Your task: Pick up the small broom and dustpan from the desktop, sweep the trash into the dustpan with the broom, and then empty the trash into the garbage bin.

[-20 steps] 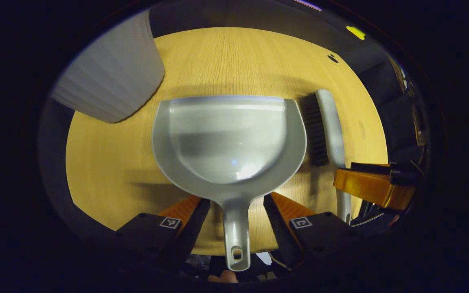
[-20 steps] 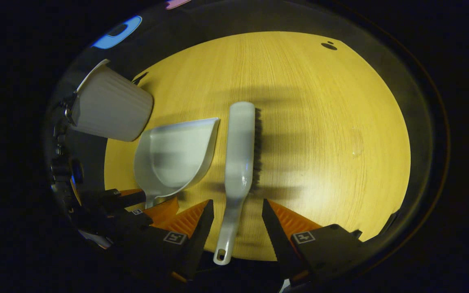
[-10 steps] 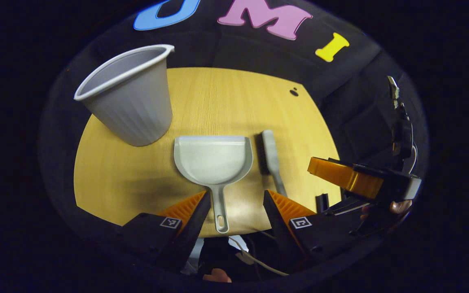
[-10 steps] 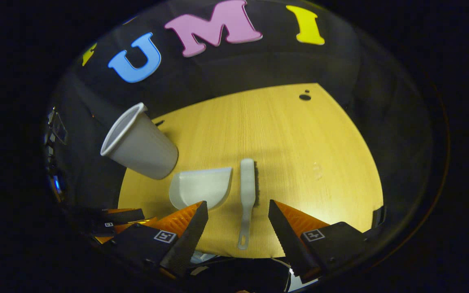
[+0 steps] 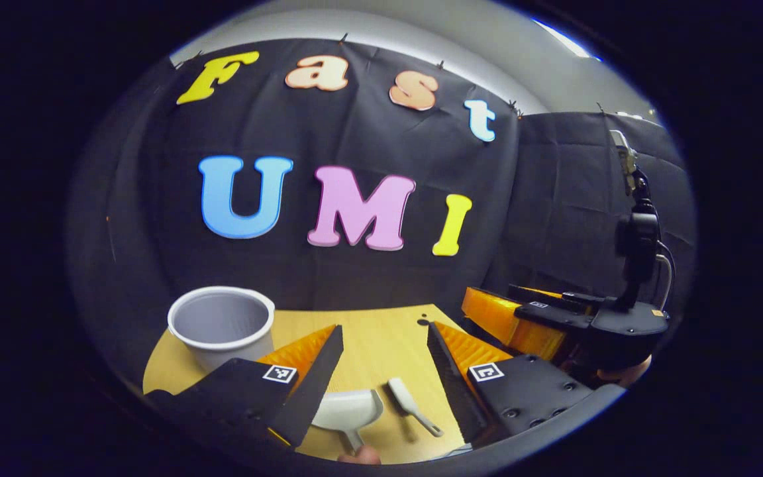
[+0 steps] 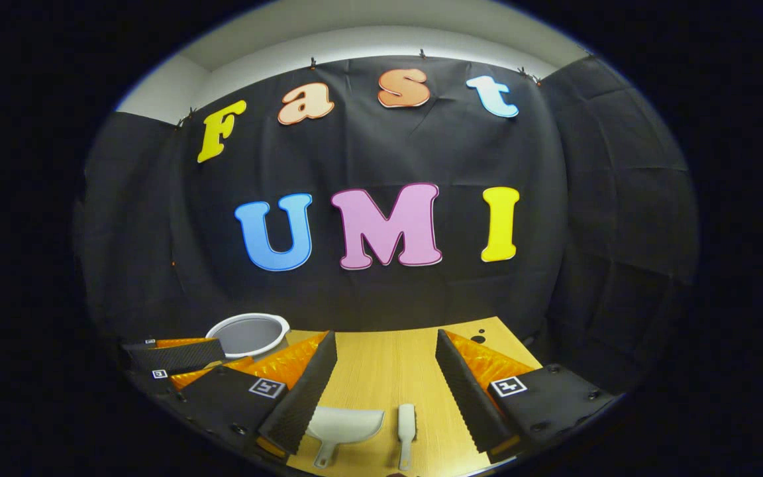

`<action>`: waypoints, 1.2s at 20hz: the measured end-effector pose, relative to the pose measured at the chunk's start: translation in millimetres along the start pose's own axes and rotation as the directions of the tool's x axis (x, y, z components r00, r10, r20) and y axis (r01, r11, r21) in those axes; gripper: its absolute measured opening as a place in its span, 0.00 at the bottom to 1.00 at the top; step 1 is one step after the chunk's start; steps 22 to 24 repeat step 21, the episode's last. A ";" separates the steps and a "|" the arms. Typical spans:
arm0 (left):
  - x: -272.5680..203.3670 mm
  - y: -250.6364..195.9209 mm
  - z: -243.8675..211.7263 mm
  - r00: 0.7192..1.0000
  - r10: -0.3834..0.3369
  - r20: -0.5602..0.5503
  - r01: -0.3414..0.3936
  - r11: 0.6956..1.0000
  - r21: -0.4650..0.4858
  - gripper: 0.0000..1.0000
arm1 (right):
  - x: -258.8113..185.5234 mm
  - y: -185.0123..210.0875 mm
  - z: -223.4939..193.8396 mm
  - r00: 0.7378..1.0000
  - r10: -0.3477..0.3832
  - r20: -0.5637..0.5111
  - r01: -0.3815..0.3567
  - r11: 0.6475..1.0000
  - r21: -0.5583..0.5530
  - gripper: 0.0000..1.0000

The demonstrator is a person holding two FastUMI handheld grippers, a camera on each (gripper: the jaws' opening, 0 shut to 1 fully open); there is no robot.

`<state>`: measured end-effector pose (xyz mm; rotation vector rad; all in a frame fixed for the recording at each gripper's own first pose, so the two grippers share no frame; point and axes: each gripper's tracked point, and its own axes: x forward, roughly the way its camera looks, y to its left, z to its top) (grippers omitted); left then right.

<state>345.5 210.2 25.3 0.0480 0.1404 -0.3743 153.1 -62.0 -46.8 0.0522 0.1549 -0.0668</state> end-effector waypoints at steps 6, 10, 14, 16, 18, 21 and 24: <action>-9.5 0.1 17.9 0.988 0.097 0.120 -0.095 0.995 -0.026 0.76 | -21.2 -16.0 30.4 0.994 0.054 0.098 -0.060 0.997 0.054 0.96; -8.9 4.5 15.6 0.965 0.242 0.099 -0.240 0.970 -0.030 0.76 | -22.1 -44.9 29.3 0.988 0.127 0.091 -0.134 0.987 0.084 0.96; -11.1 4.2 11.1 0.935 0.343 0.086 -0.335 0.937 -0.097 0.76 | -31.3 -74.9 24.0 0.984 0.156 0.083 -0.165 0.981 0.107 0.96; -17.4 2.1 7.3 0.924 0.376 0.077 -0.365 0.923 -0.119 0.76 | -32.1 -82.1 13.2 0.985 0.164 0.053 -0.168 0.981 0.092 0.96; -18.1 2.3 10.1 0.924 0.371 0.090 -0.359 0.925 -0.125 0.76 | -33.7 -85.9 13.8 0.986 0.156 0.059 -0.160 0.985 0.063 0.96; -14.9 15.8 9.7 0.928 0.363 0.085 -0.354 0.929 -0.111 0.76 | -33.8 -73.4 19.1 0.984 0.157 0.082 -0.163 0.985 0.064 0.96; -14.9 15.8 9.7 0.928 0.363 0.085 -0.354 0.929 -0.111 0.76 | -33.8 -73.4 19.1 0.984 0.157 0.082 -0.163 0.985 0.064 0.96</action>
